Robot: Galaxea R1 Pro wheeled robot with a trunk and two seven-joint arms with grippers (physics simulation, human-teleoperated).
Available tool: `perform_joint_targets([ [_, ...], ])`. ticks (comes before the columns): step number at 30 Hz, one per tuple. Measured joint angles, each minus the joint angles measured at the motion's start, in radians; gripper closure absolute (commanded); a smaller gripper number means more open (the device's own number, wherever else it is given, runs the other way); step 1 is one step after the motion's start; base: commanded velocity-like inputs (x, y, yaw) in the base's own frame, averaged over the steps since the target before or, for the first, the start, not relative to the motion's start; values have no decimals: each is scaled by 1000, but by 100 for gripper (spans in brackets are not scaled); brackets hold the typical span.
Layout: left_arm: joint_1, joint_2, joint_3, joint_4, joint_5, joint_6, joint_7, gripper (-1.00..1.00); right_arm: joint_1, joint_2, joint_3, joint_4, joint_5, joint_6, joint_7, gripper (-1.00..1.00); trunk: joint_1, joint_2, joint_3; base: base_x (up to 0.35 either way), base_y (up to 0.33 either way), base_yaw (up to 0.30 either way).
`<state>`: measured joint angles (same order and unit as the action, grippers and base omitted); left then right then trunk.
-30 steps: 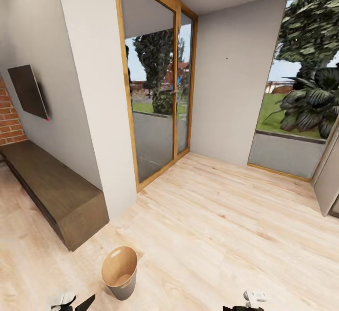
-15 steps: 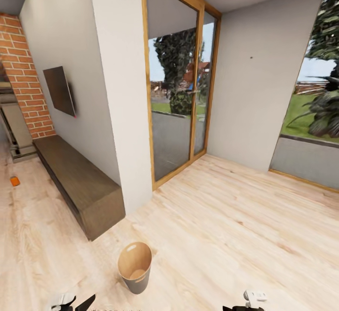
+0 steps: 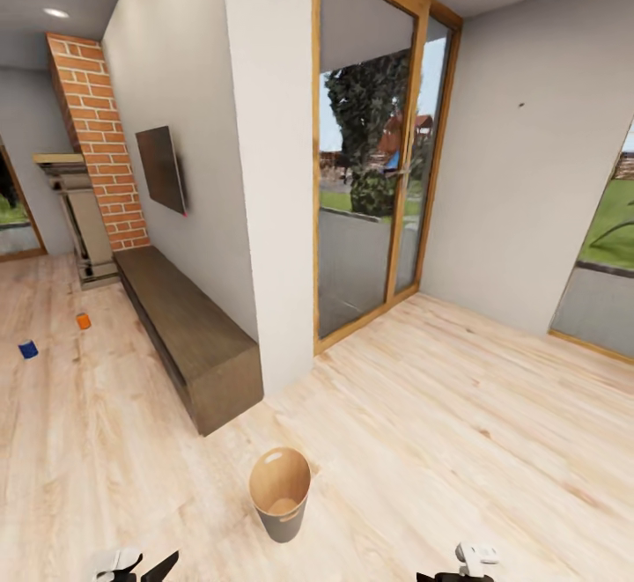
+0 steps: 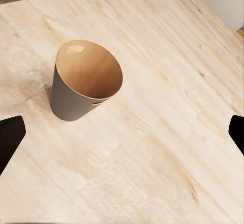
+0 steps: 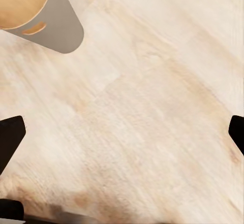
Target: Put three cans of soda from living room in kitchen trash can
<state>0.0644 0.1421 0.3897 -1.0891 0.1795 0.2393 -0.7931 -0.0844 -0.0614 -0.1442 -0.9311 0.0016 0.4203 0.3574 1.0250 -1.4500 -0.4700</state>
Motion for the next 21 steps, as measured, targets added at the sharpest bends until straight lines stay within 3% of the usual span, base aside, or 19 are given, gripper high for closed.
perform_joint_targets([
  [12,0,0,0,0,0,0,0,-100,0,0,0,0,-2,0,0,-100,0,0,0,12,0,225],
  [21,0,0,-2,0,0,1,0,-100,0,0,0,0,-3,0,1,-100,0,0,0,283,0,28],
])
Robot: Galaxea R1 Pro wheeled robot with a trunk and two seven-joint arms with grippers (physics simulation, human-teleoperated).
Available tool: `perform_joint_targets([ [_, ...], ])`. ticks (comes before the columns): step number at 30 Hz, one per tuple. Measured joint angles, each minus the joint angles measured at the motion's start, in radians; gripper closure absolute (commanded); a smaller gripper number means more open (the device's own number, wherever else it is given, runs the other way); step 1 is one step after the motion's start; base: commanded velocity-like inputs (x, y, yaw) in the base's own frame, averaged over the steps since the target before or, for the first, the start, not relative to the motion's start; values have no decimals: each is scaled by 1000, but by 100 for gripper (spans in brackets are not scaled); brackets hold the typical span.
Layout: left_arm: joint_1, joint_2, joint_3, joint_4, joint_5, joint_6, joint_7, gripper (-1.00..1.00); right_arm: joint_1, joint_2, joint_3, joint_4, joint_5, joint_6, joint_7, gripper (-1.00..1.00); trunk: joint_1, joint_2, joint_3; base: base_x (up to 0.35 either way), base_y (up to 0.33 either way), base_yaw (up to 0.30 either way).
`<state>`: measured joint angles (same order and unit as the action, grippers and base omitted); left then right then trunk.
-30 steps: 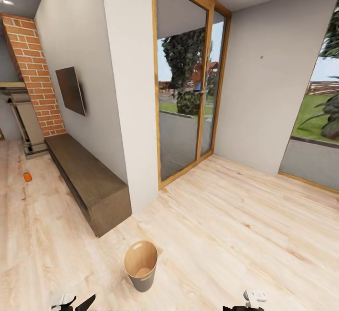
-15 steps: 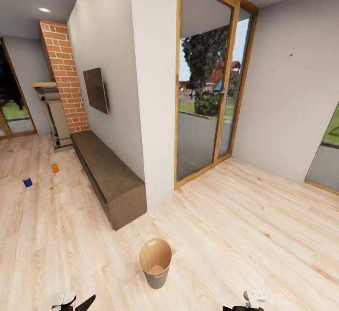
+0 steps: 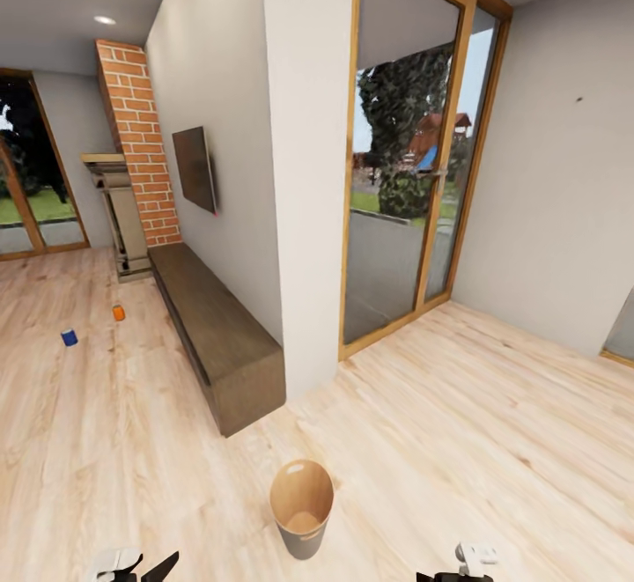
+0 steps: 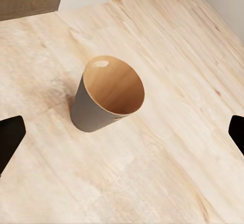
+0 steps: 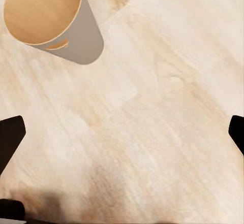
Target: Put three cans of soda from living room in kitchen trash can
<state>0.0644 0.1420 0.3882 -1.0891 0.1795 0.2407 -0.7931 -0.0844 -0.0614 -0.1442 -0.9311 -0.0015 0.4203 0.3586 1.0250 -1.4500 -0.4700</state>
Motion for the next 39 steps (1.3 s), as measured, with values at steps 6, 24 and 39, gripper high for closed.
perform_joint_targets([
  [6,0,0,0,0,0,0,0,-100,0,0,0,0,0,0,0,-100,0,0,0,342,0,2],
  [24,0,1,0,0,0,0,0,-100,0,0,0,0,1,0,0,-100,0,0,0,345,0,0],
  [39,0,1,1,0,0,0,0,-100,0,0,0,0,1,0,0,-100,0,0,0,88,0,0],
])
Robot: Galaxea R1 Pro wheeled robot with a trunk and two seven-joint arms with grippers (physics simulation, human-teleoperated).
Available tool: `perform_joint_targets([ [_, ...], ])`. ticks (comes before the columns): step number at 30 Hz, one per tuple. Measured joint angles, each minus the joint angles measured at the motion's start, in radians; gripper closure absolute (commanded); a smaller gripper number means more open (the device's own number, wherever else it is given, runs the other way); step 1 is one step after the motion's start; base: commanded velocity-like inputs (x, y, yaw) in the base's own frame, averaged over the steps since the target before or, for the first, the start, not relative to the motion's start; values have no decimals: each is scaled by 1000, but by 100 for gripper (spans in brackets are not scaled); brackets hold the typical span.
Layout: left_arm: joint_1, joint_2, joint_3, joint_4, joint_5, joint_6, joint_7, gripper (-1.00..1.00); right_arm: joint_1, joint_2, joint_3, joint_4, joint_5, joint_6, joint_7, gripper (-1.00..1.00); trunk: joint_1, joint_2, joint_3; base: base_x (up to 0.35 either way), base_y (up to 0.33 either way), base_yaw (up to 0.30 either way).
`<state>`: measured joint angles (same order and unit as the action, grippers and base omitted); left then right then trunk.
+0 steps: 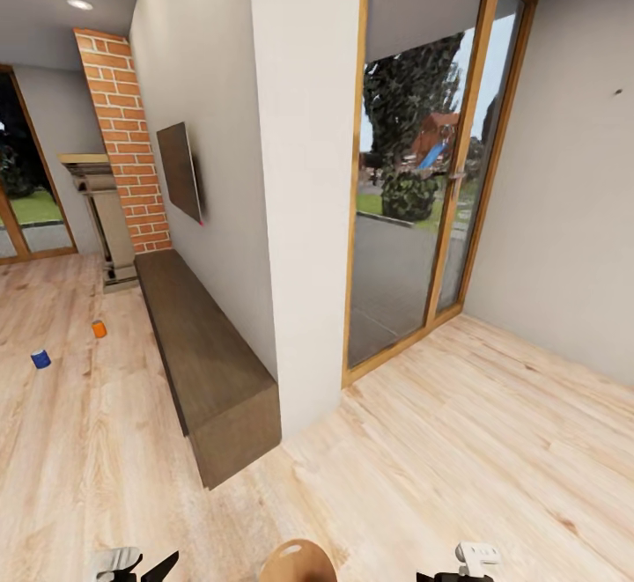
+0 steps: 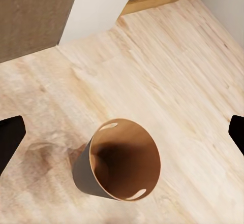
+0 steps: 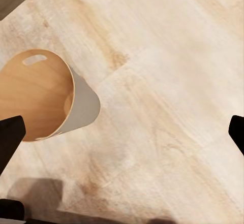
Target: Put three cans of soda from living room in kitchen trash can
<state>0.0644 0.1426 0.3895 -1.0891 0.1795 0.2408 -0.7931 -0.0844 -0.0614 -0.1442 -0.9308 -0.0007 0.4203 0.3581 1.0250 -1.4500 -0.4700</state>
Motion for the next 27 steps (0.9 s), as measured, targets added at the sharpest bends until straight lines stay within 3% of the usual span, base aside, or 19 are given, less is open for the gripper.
perform_joint_targets([
  [8,0,0,0,0,0,0,0,-100,0,0,0,1,0,0,0,-100,0,0,0,3,111,0],
  [17,0,0,0,1,-2,0,-74,-100,0,0,0,1,-1,0,0,-100,0,0,0,0,111,0],
  [27,0,0,0,5,-3,-1,-95,-100,0,0,0,1,1,0,-1,-100,0,0,0,0,13,52],
])
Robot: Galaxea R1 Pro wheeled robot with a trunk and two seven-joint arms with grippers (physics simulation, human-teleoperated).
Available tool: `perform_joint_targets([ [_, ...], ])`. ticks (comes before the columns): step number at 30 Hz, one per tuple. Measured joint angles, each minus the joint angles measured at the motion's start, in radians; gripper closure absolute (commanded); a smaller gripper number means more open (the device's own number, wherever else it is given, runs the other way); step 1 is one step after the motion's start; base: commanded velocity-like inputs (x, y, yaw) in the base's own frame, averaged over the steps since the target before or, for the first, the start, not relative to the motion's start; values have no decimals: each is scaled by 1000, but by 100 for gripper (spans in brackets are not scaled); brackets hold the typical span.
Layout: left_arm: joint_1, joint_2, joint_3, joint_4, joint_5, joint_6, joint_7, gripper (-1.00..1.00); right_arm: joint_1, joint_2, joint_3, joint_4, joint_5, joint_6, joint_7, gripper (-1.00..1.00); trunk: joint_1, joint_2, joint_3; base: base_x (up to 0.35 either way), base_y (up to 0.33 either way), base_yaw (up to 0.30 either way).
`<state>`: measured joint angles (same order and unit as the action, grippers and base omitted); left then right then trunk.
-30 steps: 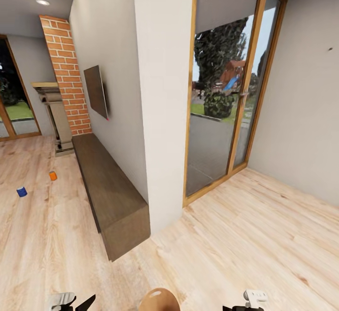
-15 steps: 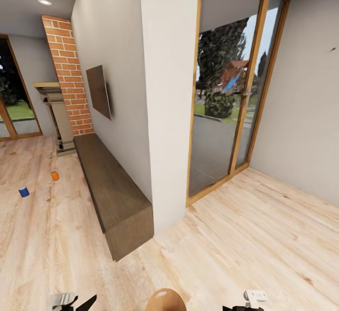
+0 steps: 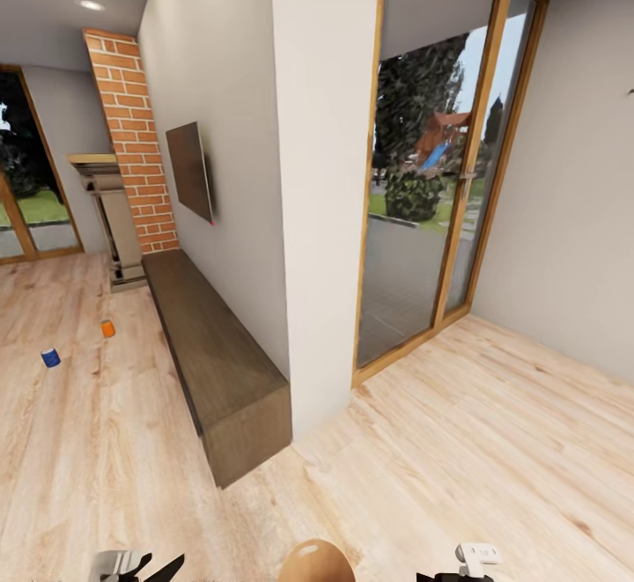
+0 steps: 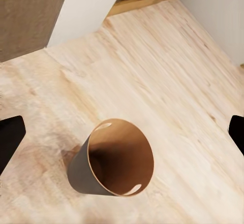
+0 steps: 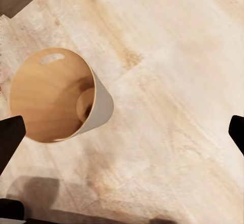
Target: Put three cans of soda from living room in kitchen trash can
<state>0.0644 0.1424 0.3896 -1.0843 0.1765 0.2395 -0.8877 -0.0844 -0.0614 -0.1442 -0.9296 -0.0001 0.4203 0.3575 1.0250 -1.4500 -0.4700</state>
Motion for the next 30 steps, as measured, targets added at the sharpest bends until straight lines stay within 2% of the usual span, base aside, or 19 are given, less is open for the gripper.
perform_joint_targets([
  [17,0,0,0,3,-1,-2,-1,-100,0,0,0,20,-1,0,0,-100,0,0,0,0,1,224],
  [30,0,0,0,3,-2,-3,-1,-100,0,0,0,20,-1,0,0,-100,0,0,0,0,0,27],
])
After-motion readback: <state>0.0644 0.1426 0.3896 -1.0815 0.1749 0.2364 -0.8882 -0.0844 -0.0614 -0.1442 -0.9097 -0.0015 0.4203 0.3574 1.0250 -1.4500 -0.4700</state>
